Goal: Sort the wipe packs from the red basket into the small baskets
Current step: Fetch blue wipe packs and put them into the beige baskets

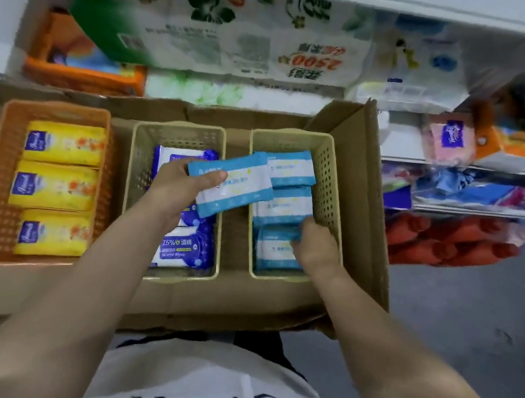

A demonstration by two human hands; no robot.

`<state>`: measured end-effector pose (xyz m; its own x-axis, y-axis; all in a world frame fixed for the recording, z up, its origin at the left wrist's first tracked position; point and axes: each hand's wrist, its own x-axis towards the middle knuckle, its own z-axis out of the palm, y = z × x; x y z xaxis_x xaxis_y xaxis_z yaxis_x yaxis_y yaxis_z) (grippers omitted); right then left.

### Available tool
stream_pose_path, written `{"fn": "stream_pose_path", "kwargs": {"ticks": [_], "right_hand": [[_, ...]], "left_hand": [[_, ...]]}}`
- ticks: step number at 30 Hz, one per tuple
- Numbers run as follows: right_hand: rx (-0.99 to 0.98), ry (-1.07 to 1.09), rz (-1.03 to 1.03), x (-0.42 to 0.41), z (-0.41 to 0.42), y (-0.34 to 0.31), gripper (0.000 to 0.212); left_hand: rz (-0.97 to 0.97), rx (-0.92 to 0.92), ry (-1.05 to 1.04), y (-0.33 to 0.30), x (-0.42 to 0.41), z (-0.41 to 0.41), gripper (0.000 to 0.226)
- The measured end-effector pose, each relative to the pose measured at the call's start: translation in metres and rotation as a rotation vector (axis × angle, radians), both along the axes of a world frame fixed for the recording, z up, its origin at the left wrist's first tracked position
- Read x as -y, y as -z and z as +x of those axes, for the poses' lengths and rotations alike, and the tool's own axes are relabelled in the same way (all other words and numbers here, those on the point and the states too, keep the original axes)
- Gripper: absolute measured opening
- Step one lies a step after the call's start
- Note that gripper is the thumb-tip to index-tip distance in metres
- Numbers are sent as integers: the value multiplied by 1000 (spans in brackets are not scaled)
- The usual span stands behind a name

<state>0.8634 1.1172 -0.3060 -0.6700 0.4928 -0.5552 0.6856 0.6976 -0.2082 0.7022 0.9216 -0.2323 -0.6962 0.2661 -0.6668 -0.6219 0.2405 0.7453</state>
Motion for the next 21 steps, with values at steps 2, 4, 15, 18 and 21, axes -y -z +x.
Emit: {"fn": "stream_pose_path", "kwargs": {"ticks": [2, 4, 15, 18, 21], "right_hand": [[-51, -217, 136, -2, -1, 1, 41], [-284, -221, 140, -10, -8, -3, 39], [-202, 144, -746, -76, -96, -44, 30], [-300, 322, -697, -92, -106, -37, 26], [-254, 259, -614, -105, -115, -33, 24]], "left_hand": [[-17, 15, -48, 3, -10, 5, 34], [-50, 17, -71, 8, -20, 9, 29], [-179, -94, -71, 26, -84, 29, 23], [-451, -313, 26, 38, -89, 25, 39], [-471, -329, 130, 49, -94, 24, 41]]}}
